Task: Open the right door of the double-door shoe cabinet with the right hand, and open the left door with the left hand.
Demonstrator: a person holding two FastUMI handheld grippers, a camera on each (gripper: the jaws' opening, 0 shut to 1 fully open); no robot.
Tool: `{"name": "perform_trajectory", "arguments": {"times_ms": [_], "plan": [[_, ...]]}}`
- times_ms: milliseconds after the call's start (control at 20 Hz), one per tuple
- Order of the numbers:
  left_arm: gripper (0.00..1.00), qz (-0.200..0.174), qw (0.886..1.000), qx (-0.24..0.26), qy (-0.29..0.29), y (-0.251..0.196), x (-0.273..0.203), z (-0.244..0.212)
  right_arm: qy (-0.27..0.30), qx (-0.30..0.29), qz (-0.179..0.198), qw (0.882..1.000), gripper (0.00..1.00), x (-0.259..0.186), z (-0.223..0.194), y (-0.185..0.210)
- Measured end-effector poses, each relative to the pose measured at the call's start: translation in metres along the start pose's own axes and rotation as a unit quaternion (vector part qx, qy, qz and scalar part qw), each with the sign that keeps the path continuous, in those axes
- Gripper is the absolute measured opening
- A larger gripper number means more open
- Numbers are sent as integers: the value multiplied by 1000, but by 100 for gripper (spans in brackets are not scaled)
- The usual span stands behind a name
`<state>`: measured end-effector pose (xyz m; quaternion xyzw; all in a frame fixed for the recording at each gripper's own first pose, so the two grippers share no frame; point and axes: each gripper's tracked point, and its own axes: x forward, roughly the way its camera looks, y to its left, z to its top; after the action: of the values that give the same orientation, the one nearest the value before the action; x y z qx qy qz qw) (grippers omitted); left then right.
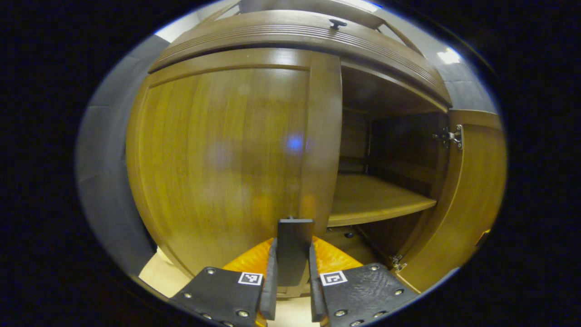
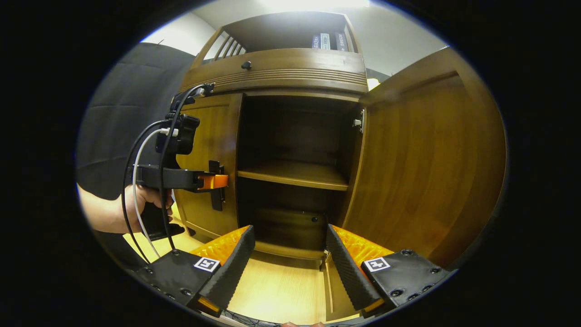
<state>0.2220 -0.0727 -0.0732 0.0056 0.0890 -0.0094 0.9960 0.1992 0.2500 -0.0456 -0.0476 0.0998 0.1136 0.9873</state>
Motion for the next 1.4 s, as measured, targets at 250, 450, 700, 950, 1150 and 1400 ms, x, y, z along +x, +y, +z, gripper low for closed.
{"name": "perform_trajectory", "arguments": {"times_ms": [250,450,700,950,1150,1400], "plan": [[8,3,1000,-6,8,-2,2,-2,12,17,-1,1000,97,2,-7,-1],[9,6,1000,-4,6,-1,-2,-4,13,25,-3,1000,97,2,-6,2],[9,-8,1000,-8,4,-1,-13,-3,22,31,-5,999,97,-3,-11,11],[8,-33,999,-10,0,2,-45,-11,36,35,-4,999,97,-7,-17,25],[8,-49,999,-9,-3,10,-71,-14,38,45,-14,998,97,-15,-21,39],[8,-69,998,-2,-12,26,-108,-20,36,48,-30,998,97,-30,-30,61]]}}
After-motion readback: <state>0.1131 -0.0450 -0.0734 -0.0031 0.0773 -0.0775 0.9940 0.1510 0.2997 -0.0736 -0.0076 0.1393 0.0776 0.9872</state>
